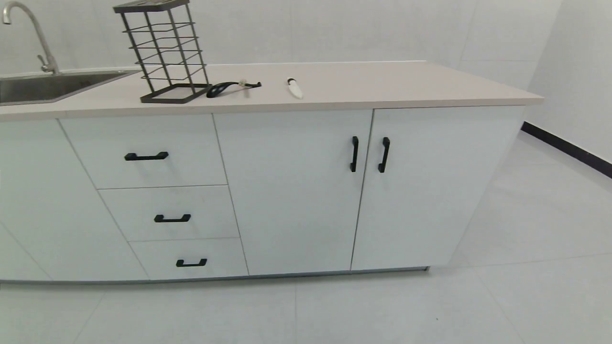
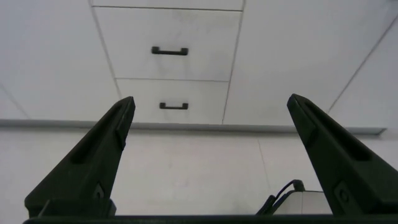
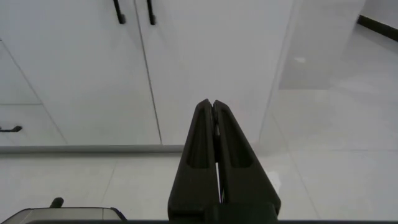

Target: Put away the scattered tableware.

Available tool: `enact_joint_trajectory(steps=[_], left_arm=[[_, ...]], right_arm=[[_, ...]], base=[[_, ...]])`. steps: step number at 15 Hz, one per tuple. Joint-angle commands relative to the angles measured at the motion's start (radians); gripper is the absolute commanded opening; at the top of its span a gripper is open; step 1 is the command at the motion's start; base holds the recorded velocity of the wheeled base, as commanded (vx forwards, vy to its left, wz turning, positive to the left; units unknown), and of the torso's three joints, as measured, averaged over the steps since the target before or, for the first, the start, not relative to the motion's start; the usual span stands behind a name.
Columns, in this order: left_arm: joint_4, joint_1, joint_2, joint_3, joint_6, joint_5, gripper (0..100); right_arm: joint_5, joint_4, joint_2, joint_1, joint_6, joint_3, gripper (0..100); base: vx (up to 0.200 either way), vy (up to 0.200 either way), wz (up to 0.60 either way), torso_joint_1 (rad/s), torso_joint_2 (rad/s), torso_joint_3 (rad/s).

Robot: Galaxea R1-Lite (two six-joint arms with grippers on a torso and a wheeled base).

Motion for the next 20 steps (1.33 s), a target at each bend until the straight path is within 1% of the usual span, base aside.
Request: enact_joint_trajectory(steps=[1, 5, 14, 15, 17, 19, 20], left_arm=[[-0.001, 0.0, -0.001, 0.0, -0.002, 0.0, 100], [0.0, 0.0, -0.001, 0.0, 0.0, 0.0, 100], [0.003, 0.0, -0.001, 0.0, 0.004, -0.002, 100], [0.003, 0.0, -0.001, 0.0, 0.016, -0.005, 100], [0.002, 0.0, -0.001, 0.0, 0.023, -0.01, 100], [0.0, 0.0, -0.001, 0.0, 0.027, -0.01, 100], [0.0, 0.0, -0.001, 0.0, 0.027, -0.01, 100]], right_arm=[[0.001, 0.0, 0.005, 0.0, 0.0, 0.0, 0], [0.001, 0.0, 0.005, 0.0, 0.0, 0.0, 0], [0.001, 0.0, 0.007, 0.0, 0.0, 0.0, 0], [0.001, 0.0, 0.007, 0.0, 0.0, 0.0, 0], [0.001, 0.0, 0.007, 0.0, 0.0, 0.0, 0], [0.001, 0.0, 0.007, 0.0, 0.0, 0.0, 0], [0.001, 0.0, 0.007, 0.0, 0.0, 0.0, 0]], base=[[0.0, 0.0, 0.6, -0.002, 0.0, 0.007], [0.0, 0.0, 0.6, 0.001, 0.0, 0.001], [0.2, 0.0, 0.0, 0.002, 0.0, 0.003], [0.2, 0.2, 0.0, 0.002, 0.0, 0.002], [0.2, 0.2, 0.0, 0.002, 0.0, 0.002], [0.2, 0.0, 0.0, 0.002, 0.0, 0.0], [0.0, 0.0, 0.0, 0.0, 0.0, 0.0]])
